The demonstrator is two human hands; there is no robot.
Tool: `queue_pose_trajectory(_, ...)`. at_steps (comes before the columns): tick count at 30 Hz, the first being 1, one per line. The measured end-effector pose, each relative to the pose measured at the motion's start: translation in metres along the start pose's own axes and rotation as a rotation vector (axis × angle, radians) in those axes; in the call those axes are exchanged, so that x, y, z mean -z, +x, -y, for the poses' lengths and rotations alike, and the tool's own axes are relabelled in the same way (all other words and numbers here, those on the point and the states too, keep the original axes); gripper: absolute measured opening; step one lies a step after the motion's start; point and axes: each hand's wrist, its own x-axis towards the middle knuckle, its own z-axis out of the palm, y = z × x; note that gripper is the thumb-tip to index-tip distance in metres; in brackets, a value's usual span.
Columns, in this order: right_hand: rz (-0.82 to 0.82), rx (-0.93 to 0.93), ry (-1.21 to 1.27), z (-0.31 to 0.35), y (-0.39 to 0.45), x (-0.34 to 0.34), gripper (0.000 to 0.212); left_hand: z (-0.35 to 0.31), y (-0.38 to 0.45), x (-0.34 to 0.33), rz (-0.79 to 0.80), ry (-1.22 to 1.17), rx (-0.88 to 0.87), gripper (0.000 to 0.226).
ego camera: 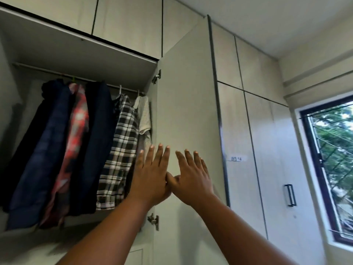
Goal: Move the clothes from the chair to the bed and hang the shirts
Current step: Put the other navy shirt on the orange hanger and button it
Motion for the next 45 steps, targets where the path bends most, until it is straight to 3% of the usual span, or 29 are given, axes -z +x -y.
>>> queue_pose_trajectory(5,-0.069,0.081,0.004,-0.08,-0.013,0.021,0.068,-0.078,0.038,-0.01,-0.033,0.037,-0.136,0.082)
queue_pose_trajectory(8,-0.06,0.162,0.047,-0.126,-0.022,0.025,0.07,-0.117,0.059,-0.021,0.004,0.127,-0.312,0.084)
queue_pose_trajectory(12,-0.013,0.213,0.191,-0.17,-0.039,0.013,0.058,-0.153,0.064,-0.031,0.148,0.256,-0.51,0.086)
queue_pose_trajectory(17,0.124,0.21,0.276,-0.19,-0.063,-0.026,0.059,-0.173,0.045,-0.042,0.378,0.311,-0.616,0.08)
queue_pose_trajectory(26,0.018,0.18,0.445,-0.176,-0.075,-0.08,0.072,-0.158,0.029,-0.041,0.466,0.45,-0.653,0.08)
queue_pose_trajectory(32,-0.199,0.189,0.448,-0.142,-0.092,-0.101,0.07,-0.128,0.004,-0.046,0.382,0.475,-0.616,0.097)
queue_pose_trajectory(38,-0.289,0.158,0.428,-0.083,-0.105,-0.113,0.059,-0.076,-0.025,-0.026,0.304,0.509,-0.65,0.096)
queue_pose_trajectory(45,-0.245,0.186,0.326,0.016,-0.11,-0.126,0.055,0.01,-0.071,0.004,0.236,0.439,-0.614,0.082)
